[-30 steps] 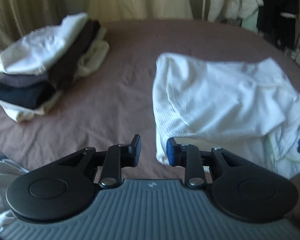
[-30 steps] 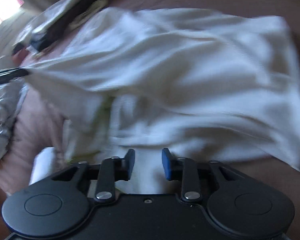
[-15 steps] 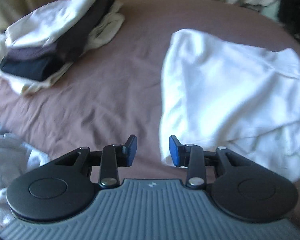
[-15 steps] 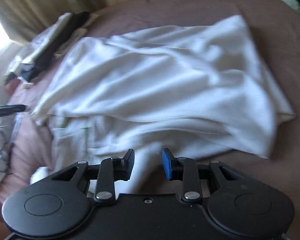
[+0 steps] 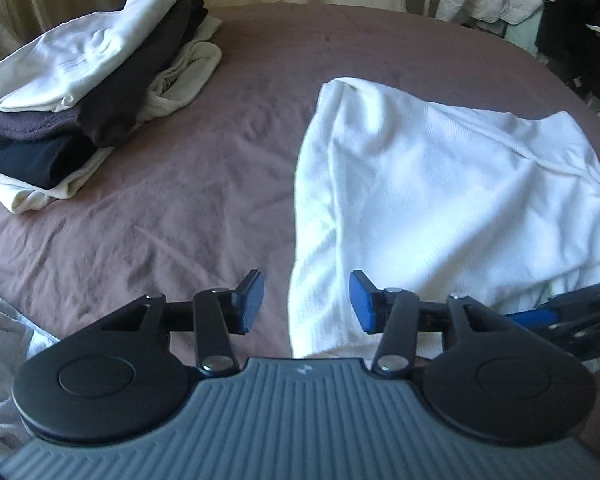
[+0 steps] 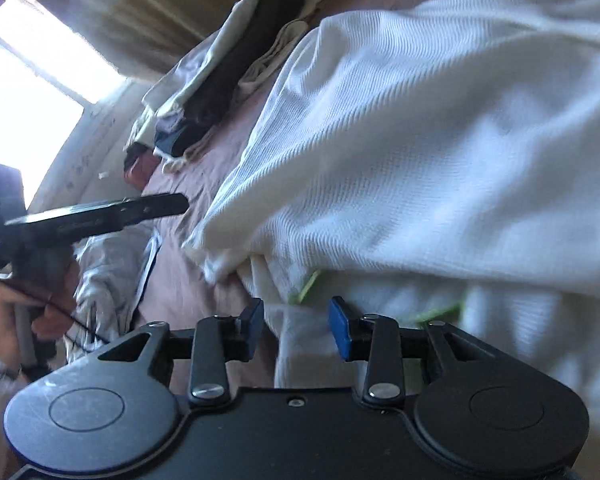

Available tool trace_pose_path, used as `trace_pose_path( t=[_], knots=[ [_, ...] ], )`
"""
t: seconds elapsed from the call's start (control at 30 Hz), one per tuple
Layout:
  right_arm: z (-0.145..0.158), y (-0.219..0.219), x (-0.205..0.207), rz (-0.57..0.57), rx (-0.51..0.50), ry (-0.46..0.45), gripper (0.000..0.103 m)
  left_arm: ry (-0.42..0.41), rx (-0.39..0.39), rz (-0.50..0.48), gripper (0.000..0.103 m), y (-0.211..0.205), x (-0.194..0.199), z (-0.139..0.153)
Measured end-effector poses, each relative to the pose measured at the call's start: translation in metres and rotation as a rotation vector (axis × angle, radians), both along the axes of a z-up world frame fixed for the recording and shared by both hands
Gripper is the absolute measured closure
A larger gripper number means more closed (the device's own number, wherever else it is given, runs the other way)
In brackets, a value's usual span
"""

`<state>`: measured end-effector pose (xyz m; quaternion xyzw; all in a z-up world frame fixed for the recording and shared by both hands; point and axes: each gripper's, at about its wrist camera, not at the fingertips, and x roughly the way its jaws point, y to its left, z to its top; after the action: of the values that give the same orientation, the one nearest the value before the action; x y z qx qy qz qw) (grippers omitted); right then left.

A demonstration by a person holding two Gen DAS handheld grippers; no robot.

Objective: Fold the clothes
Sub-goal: 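Grasp the garment edge with the right tool and pull it toward the left tool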

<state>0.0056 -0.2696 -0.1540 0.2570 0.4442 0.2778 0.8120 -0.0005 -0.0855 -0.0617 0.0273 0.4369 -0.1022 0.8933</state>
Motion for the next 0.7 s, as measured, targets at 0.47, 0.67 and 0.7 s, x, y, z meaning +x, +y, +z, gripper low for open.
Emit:
trace_pose_path(
  t=[0.47,0.67,0.7],
  knots=[
    [0.028,-0.023,-0.027,-0.007,-0.110,0.049,0.097,-0.034,0.159,-0.008,0.056,-0.020,0.010,-0.019],
    [0.021,-0.014,-0.032,0.013,-0.215,0.077,0.097,-0.235,0.352,-0.080,0.057,-0.039,0.002,0.011],
    [0.024,-0.012,-0.034,0.027,-0.246,0.071,0.097,-0.245,0.321,-0.103,0.057,-0.040,0.002,0.018]
  ],
)
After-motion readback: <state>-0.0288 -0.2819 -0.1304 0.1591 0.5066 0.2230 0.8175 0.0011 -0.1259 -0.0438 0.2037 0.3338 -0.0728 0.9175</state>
